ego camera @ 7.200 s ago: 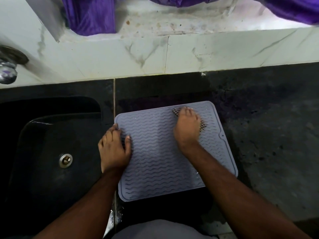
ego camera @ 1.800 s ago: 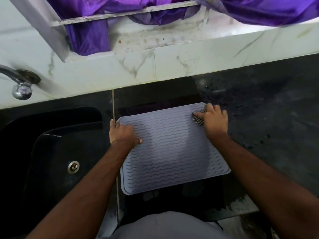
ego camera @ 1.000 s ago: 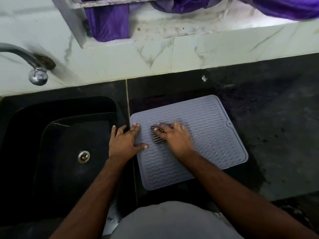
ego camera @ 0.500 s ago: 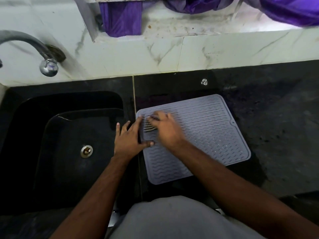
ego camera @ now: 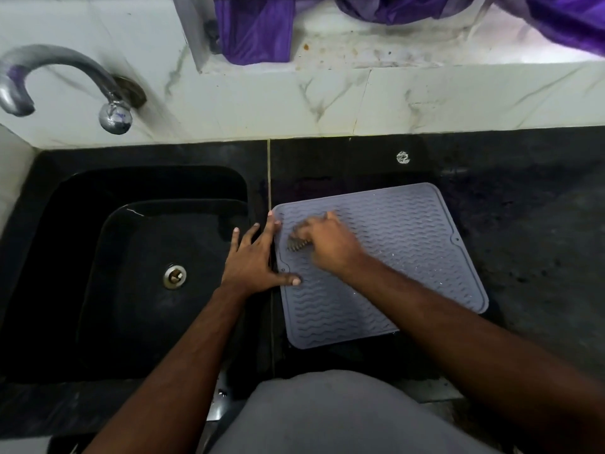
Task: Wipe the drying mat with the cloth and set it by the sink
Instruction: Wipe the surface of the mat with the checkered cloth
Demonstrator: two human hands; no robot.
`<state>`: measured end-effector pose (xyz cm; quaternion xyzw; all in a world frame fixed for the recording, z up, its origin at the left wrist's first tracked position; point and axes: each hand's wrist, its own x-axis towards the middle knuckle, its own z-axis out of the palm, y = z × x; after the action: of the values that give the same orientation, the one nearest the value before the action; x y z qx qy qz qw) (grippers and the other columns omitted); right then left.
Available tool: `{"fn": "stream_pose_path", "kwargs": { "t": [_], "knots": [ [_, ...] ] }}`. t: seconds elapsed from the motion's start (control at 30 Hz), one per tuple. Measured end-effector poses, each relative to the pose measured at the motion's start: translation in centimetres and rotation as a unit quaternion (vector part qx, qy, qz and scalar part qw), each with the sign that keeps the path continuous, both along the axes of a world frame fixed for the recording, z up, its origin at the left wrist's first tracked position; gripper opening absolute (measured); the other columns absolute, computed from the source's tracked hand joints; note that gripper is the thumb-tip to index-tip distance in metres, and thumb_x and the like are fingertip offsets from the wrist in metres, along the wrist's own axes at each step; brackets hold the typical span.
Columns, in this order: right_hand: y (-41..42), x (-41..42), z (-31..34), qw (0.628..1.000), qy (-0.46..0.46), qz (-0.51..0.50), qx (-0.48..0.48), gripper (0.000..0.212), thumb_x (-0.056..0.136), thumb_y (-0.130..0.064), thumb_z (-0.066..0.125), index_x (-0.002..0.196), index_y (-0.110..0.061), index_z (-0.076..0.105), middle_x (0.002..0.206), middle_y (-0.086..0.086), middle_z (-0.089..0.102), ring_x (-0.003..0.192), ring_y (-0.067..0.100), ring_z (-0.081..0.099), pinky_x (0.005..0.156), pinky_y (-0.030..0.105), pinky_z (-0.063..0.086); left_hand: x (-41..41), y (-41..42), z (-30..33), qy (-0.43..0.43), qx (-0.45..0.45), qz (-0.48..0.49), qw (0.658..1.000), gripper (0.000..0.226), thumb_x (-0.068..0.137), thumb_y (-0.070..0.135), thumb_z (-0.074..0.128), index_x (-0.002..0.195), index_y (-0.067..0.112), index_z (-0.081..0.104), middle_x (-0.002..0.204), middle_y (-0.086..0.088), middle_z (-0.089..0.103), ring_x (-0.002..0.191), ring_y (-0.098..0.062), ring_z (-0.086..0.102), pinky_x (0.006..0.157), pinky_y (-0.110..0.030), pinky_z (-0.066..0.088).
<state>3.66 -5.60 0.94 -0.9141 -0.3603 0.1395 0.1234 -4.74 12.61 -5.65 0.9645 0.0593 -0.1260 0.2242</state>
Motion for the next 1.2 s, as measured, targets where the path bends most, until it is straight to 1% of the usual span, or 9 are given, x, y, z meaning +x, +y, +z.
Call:
{"fn": "stream_pose_path", "kwargs": {
  "t": [0.1, 0.2, 0.4, 0.53, 0.67, 0.77, 0.9, 1.07, 1.2],
  "knots": [
    [3.0, -1.6, -1.1, 0.997, -0.006, -0.075, 0.015, 0.064, 0.089, -0.015, 0.067, 0.148, -0.027, 0.046, 0.144, -0.001, 0.050, 0.120, 0.026, 0.041, 0.097, 0.038, 0.046, -0.2, 0.8, 0.2, 0.016, -0.032, -0.008, 0.999, 0.158, 0.047, 0.100, 0.062, 0.155, 0.032, -0.030, 0.171, 0.001, 0.012, 0.157, -0.021, 0.004, 0.125, -0.055, -0.006],
    [3.7, -4.3, -3.3, 0.995, -0.057, 0.005, -0.086, 0.090, 0.080, -0.032, 0.078, 0.155, -0.017, 0.030, 0.158, 0.007, 0.031, 0.124, 0.033, 0.036, 0.104, 0.042, 0.042, -0.1, 1.7, 0.4, 0.019, -0.046, -0.024, 0.998, 0.160, 0.043, 0.097, 0.065, 0.157, 0.032, -0.027, 0.170, 0.012, 0.009, 0.157, -0.019, 0.004, 0.125, -0.056, -0.005],
    [-0.1, -4.3, -1.8, 0.987, -0.038, 0.137, -0.080, 0.037, 0.098, -0.030, 0.058, 0.135, -0.033, 0.061, 0.141, -0.007, 0.055, 0.112, 0.029, 0.042, 0.090, 0.040, 0.044, 0.0, 1.7, 0.8, 0.033, -0.025, -0.052, 0.998, 0.154, 0.045, 0.093, 0.070, 0.160, 0.037, -0.016, 0.160, 0.022, -0.030, 0.155, -0.014, -0.006, 0.123, -0.051, -0.015],
    [-0.8, -0.7, 1.9, 0.987, 0.068, 0.073, -0.124, 0.031, 0.093, -0.030, 0.064, 0.122, -0.040, 0.067, 0.124, -0.006, 0.062, 0.115, 0.020, 0.041, 0.097, 0.043, 0.044, 0.1, 1.6, 1.0, 0.037, 0.004, -0.060, 0.998, 0.154, 0.046, 0.098, 0.065, 0.161, 0.033, -0.014, 0.169, 0.013, -0.011, 0.157, -0.020, -0.002, 0.124, -0.055, -0.013],
    [0.7, -0.7, 0.6, 0.998, -0.022, -0.061, 0.026, 0.058, 0.092, -0.004, 0.056, 0.140, -0.037, 0.054, 0.144, -0.009, 0.054, 0.122, 0.020, 0.039, 0.102, 0.039, 0.038, 0.5, 1.4, 1.5, 0.049, 0.066, -0.088, 0.993, 0.155, 0.047, 0.102, 0.057, 0.159, 0.029, -0.021, 0.170, 0.004, 0.014, 0.157, -0.026, 0.005, 0.124, -0.056, -0.011],
    [2.4, -3.1, -2.1, 0.998, -0.032, -0.037, -0.046, 0.071, 0.092, -0.017, 0.064, 0.155, -0.021, 0.033, 0.164, 0.006, 0.027, 0.153, 0.029, 0.013, 0.123, 0.047, 0.016, 0.7, 1.0, 2.1, 0.059, 0.094, -0.096, 0.989, 0.154, 0.049, 0.100, 0.058, 0.158, 0.026, -0.022, 0.170, 0.003, 0.018, 0.157, -0.028, 0.008, 0.124, -0.054, -0.012],
    [0.0, -5.1, -4.6, 0.994, -0.042, 0.063, -0.073, 0.067, 0.102, -0.023, 0.049, 0.160, -0.018, 0.017, 0.169, 0.007, 0.009, 0.155, 0.026, 0.002, 0.124, 0.040, -0.001, 1.0, 0.1, 3.1, 0.073, 0.164, -0.119, 0.976, 0.149, 0.053, 0.099, 0.057, 0.161, 0.025, -0.015, 0.170, 0.001, 0.014, 0.156, -0.030, 0.008, 0.124, -0.053, -0.014],
    [-5.5, -0.7, -2.8, 0.978, -0.017, 0.194, -0.078, 0.047, 0.103, -0.017, 0.047, 0.147, -0.034, 0.047, 0.160, -0.009, 0.035, 0.151, 0.018, 0.025, 0.124, 0.040, 0.018, 2.4, -1.3, 3.9, 0.095, 0.306, -0.195, 0.927, 0.144, 0.061, 0.101, 0.043, 0.162, 0.012, -0.007, 0.171, -0.011, -0.005, 0.155, -0.031, -0.020, 0.121, -0.050, -0.022],
    [-4.7, 1.8, -0.8, 0.990, -0.005, 0.119, -0.079, 0.044, 0.099, -0.020, 0.053, 0.142, -0.034, 0.053, 0.150, -0.007, 0.050, 0.139, 0.018, 0.043, 0.115, 0.041, 0.035, 2.7, -1.9, 4.5, 0.110, 0.338, -0.208, 0.911, 0.144, 0.063, 0.100, 0.044, 0.161, 0.007, -0.007, 0.170, -0.014, -0.008, 0.153, -0.030, -0.025, 0.119, -0.050, -0.025]
  ]
}}
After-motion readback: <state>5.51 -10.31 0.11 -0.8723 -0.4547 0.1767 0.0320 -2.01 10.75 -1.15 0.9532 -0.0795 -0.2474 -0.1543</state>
